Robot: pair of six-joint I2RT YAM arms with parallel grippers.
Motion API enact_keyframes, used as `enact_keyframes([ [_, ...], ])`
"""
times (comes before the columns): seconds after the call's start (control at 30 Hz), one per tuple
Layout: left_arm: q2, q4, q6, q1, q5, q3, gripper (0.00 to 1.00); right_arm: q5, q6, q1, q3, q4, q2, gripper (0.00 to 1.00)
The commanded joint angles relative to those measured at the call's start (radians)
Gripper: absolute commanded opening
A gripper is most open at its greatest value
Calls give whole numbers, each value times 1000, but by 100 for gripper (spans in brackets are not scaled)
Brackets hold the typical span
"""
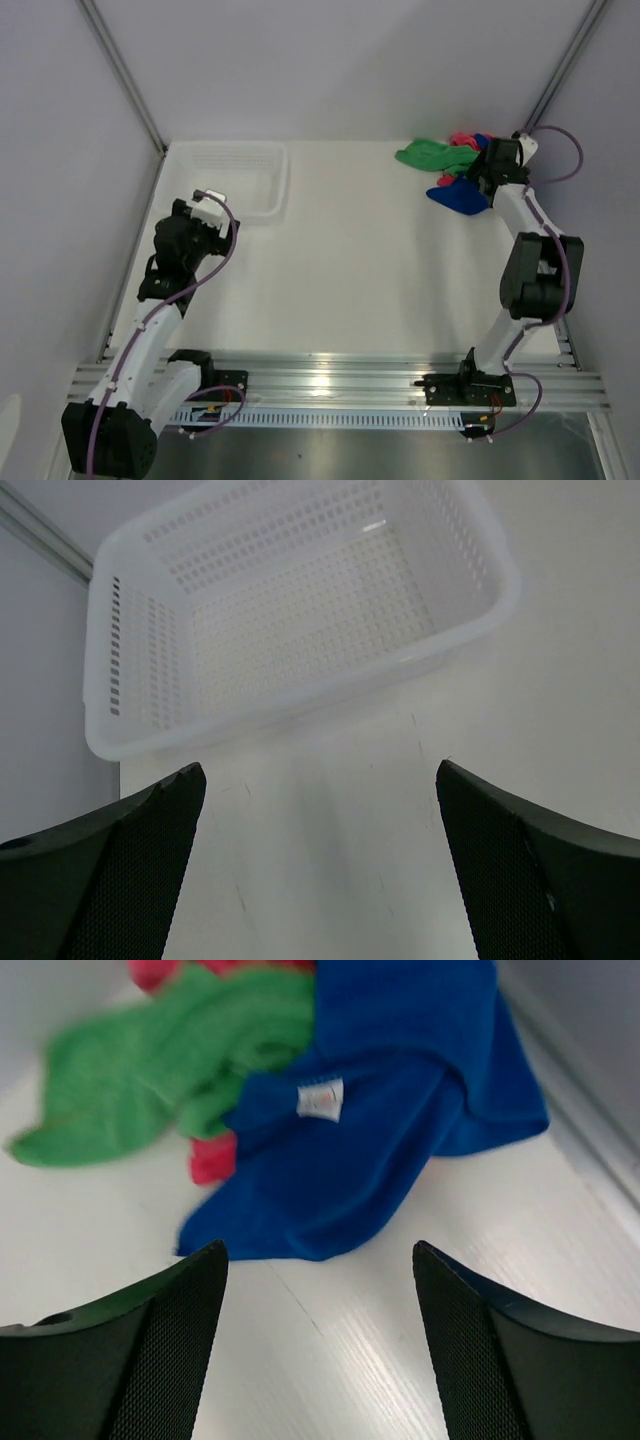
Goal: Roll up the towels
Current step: Grab a towel with the right arm
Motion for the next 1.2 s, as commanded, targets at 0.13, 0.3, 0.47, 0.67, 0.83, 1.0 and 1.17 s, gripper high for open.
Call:
enact_keyframes([
  [0.13,31,-121,25,-2,-34,24,99,16,44,2,284,-252,282,73],
  [0.3,43,-127,23,-2,-29,27,100,114,-24,4,347,-220,327,72],
  [0.47,65,-121,25,-2,-35,21,100,66,-78,-3,404,-185,368,72],
  [0.67,77,-114,31,-2,-46,16,99,41,-84,-4,550,-238,493,77],
  [0.83,77,-117,31,-2,-46,12,99,49,-94,-10,605,-217,551,77],
  [1.0,83,-124,33,-2,-44,12,99,79,-124,-12,642,-199,574,64],
  [1.17,82,-124,33,-2,-34,13,100,92,-156,-15,640,-177,571,59],
])
